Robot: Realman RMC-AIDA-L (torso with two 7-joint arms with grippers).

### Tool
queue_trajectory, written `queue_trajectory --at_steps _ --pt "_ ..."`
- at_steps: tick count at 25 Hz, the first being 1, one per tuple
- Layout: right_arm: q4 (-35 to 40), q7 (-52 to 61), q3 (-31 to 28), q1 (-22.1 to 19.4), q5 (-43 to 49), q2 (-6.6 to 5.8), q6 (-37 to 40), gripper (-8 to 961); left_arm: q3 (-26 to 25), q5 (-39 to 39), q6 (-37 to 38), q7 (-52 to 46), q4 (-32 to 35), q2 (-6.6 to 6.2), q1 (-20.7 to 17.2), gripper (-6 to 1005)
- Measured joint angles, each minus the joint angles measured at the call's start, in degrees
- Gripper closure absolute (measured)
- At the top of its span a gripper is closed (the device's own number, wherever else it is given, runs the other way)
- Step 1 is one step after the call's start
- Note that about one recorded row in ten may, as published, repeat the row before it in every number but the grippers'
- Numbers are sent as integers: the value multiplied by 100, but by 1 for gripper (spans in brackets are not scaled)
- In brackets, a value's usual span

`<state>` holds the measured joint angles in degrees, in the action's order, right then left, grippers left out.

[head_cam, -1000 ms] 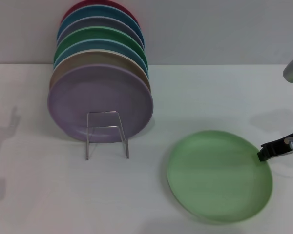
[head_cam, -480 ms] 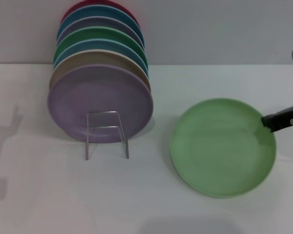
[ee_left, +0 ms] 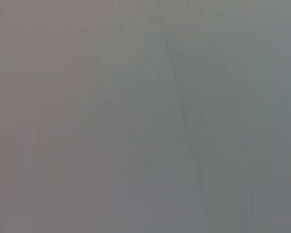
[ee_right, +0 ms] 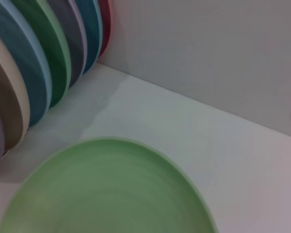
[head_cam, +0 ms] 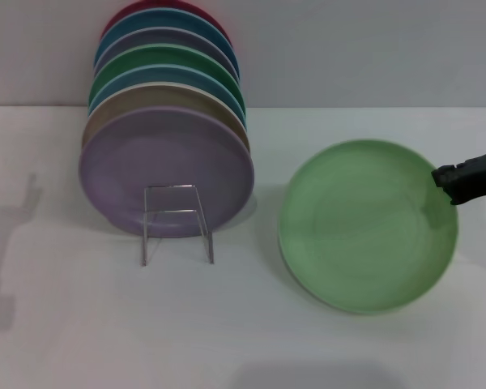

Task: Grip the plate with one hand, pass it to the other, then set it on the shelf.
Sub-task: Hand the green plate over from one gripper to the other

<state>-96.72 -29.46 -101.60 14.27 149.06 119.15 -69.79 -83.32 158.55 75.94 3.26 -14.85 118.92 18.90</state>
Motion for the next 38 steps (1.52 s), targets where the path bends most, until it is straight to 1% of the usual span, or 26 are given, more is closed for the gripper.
queue_trajectory --at_steps 4,5,7,8,9,10,12,14,15,16,17,18,19,20,21,23,24,25,26,28,29,30,33,34,36,38 --pt "-473 -301 233 -410 -39 10 409 942 56 37 87 -6 -79 0 -22 243" --pt "-473 -301 233 -410 -39 10 409 943 56 37 87 -6 -79 0 -22 243" --pt "-719 -557 312 -711 -185 16 836 943 282 59 120 -89 -249 -26 -97 244" --pt "-781 -719 342 -852 -298 20 1050 943 489 69 107 -149 -400 -71 -163 244" --pt "-831 -1088 385 -1119 -636 30 1506 943 823 138 5 -260 -744 -178 -296 245" --pt "-831 -1088 385 -1119 -636 30 1506 943 823 138 5 -260 -744 -178 -296 245" --pt "-783 -1322 391 -1267 -900 38 1813 942 1040 380 -340 -423 -1343 -357 -475 246" --pt "-658 -1524 464 -1350 -1064 49 2134 942 1164 624 -997 -689 -2087 -567 -669 246" --pt "-658 -1524 464 -1350 -1064 49 2134 942 1164 624 -997 -689 -2087 -567 -669 247" --pt "-599 -1609 543 -1389 -1092 54 2311 942 1417 709 -1977 -1022 -3137 -958 -895 247" --pt "-575 -1640 573 -1403 -1096 55 2389 942 1497 707 -2259 -1121 -3474 -1100 -950 247" --pt "-575 -1640 573 -1403 -1096 55 2389 942 1602 707 -2681 -1306 -3975 -1301 -1032 248" --pt "-517 -1668 628 -1410 -1098 53 2537 942 1723 708 -3431 -1786 -4877 -1684 -1163 248" --pt "-517 -1668 628 -1410 -1098 53 2537 942 1723 708 -3431 -1786 -4877 -1684 -1163 248" --pt "-496 -1668 649 -1410 -1100 52 2588 942 1751 701 -3711 -2007 -5186 -1837 -1197 249" --pt "-477 -1672 680 -1407 -1143 48 2660 942 1865 709 -4162 -2581 -5777 -2235 -1238 250" --pt "-473 -1774 709 -1420 -1227 48 2734 942 1977 710 -4386 -2916 -6163 -2550 -1243 250" --pt "-473 -1774 709 -1420 -1227 48 2734 942 1977 710 -4386 -2916 -6163 -2550 -1243 250" --pt "-472 -1897 736 -1441 -1307 48 2806 942 2035 711 -4519 -3081 -6378 -2727 -1241 251" --pt "-472 -2139 764 -1485 -1494 49 2917 941 2086 713 -4799 -3243 -6729 -2963 -1241 251" --pt "-457 -2397 752 -1513 -1758 50 2967 941 2098 712 -5271 -3261 -7066 -3085 -1236 252" --pt "-457 -2397 752 -1513 -1758 50 2967 941 2098 712 -5271 -3261 -7066 -3085 -1236 252" --pt "-443 -2593 734 -1521 -1935 51 3003 941 2084 711 -6169 -3129 -7506 -3147 -1165 253" --pt "-441 -2633 734 -1522 -1949 52 3016 941 2045 707 -6725 -2885 -7748 -3071 -1133 253" --pt "-437 -2638 734 -1520 -1956 53 3018 941 2023 707 -6860 -2803 -7815 -3026 -1130 254" --pt "-433 -2643 733 -1518 -1972 52 3020 941 1922 703 -7324 -2445 -7993 -2842 -1128 255"
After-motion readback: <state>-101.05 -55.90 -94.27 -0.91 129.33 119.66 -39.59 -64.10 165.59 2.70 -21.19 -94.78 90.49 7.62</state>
